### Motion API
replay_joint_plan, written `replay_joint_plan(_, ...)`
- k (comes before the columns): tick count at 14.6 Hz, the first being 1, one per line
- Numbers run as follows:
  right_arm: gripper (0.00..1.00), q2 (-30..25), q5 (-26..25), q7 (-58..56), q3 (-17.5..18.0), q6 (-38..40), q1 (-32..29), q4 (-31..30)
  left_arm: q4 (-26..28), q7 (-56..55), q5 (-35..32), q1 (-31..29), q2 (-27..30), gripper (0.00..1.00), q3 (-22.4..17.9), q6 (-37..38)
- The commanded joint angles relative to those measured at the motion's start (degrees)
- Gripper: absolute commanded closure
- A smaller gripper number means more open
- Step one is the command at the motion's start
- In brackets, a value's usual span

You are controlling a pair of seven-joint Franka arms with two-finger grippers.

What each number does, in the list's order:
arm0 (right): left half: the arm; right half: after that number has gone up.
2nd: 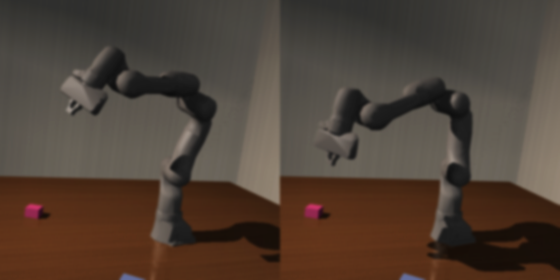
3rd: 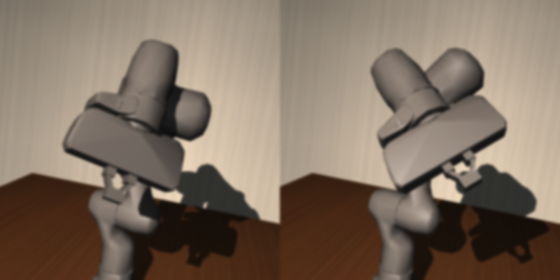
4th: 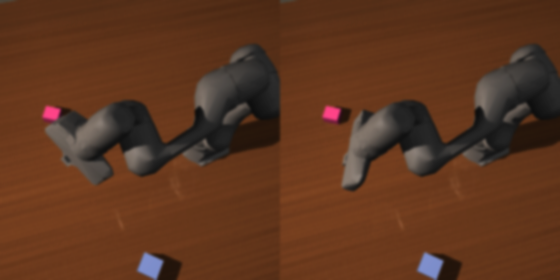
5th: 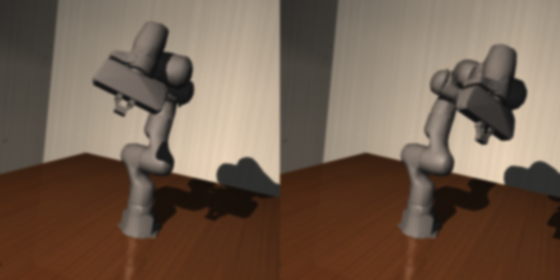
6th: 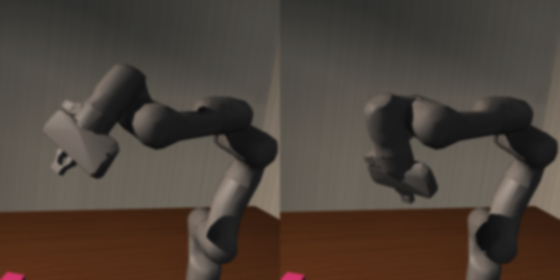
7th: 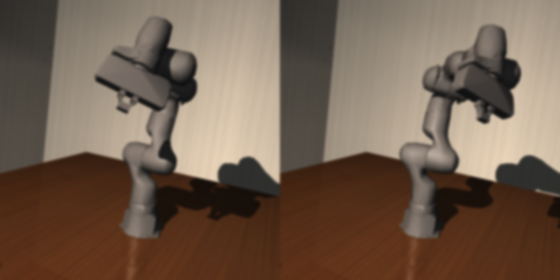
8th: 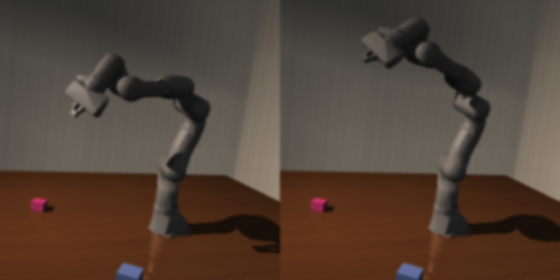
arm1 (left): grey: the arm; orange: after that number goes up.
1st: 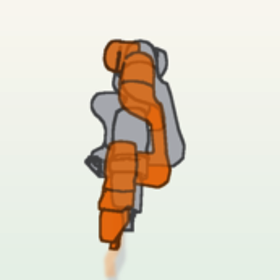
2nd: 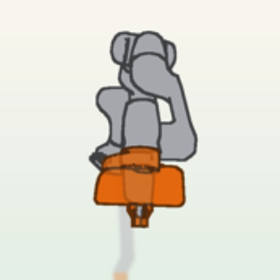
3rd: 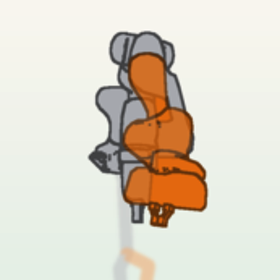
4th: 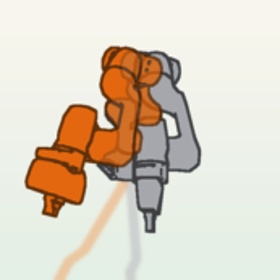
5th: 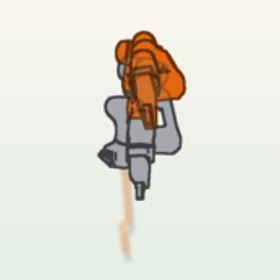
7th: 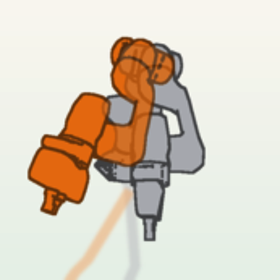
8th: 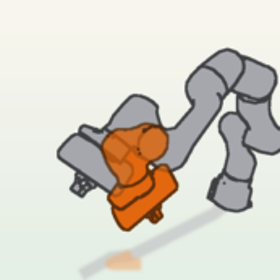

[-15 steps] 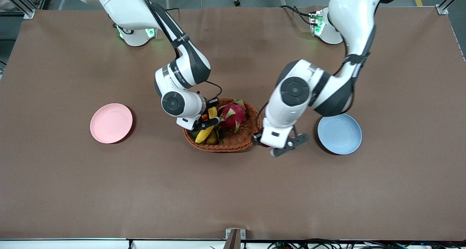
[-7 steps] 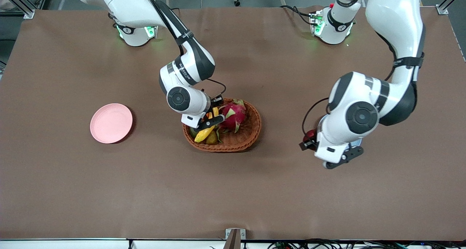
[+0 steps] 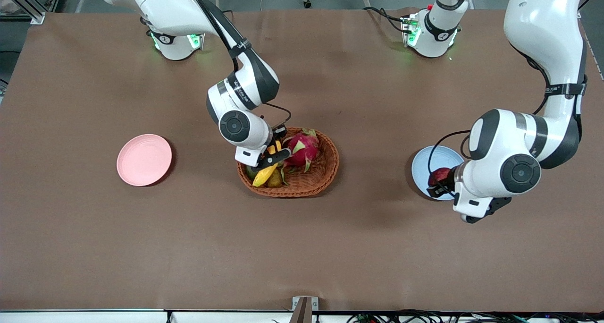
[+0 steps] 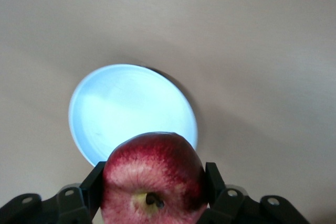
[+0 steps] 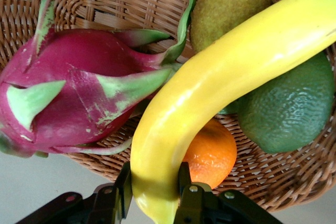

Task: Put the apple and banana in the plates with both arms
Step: 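Lift the apple toward the blue plate while the right gripper lifts the banana, then lower the banana onto the pink plate while the left gripper releases the apple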

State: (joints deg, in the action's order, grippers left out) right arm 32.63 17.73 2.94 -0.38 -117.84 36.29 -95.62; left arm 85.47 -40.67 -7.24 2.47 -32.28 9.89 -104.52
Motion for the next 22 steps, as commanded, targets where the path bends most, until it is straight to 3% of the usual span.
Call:
replay_joint_plan(1, 0.81, -0.1, -1.1, -0.5, -0.5, 0.2, -0.1, 0.9, 6.0, 4.4, -3.2, -2.1, 2.0, 0.95, 0.6, -3.2)
replay_joint_plan(5, 0.82, -3.9, -1.6, 0.0, -2.2, 5.1, -1.0, 3.0, 17.2, 5.5, -3.3, -4.1, 5.0, 0.94, 0.7, -14.4)
replay_joint_plan(8, 0.82, -6.3, -3.1, -0.6, -10.9, 15.6, -1.6, 6.0, 25.9, 4.8, -3.2, -4.8, 7.6, 0.94, 0.7, -25.4)
replay_joint_plan(10, 0.82, -7.0, -7.6, -3.3, -17.5, 18.3, -1.6, 6.1, 31.6, 4.4, -3.2, -5.1, 10.1, 0.94, 0.6, -32.3)
replay_joint_plan(14, 0.82, -7.1, -15.2, -11.9, -24.5, 20.6, -4.3, 3.2, 34.9, 4.4, -4.0, -5.2, 11.4, 0.91, 0.5, -34.0)
replay_joint_plan(17, 0.82, -7.5, -15.4, -24.4, -25.5, 20.9, -10.5, 0.4, 36.5, 4.5, -4.9, -5.8, 11.0, 0.85, 0.4, -37.1)
replay_joint_plan(18, 0.82, -7.4, -15.7, -27.9, -25.5, 20.6, -11.7, -1.1, 36.4, 4.5, -4.9, -5.8, 10.7, 0.80, 0.4, -37.1)
replay_joint_plan(19, 0.82, -7.5, -16.4, -31.5, -25.5, 20.0, -12.5, -2.9, 36.0, 4.4, -4.9, -5.8, 10.5, 0.66, 0.4, -37.1)
replay_joint_plan(21, 0.82, -7.8, -18.7, -37.6, -25.5, 18.4, -13.7, -5.3, 35.3, 4.4, -4.9, -5.8, 10.2, 0.12, 0.5, -37.1)
replay_joint_plan(22, 0.82, -8.2, -19.1, -39.7, -25.6, 17.8, -14.3, -6.5, 34.4, 4.4, -4.8, -5.8, 10.4, 0.00, 0.7, -36.5)
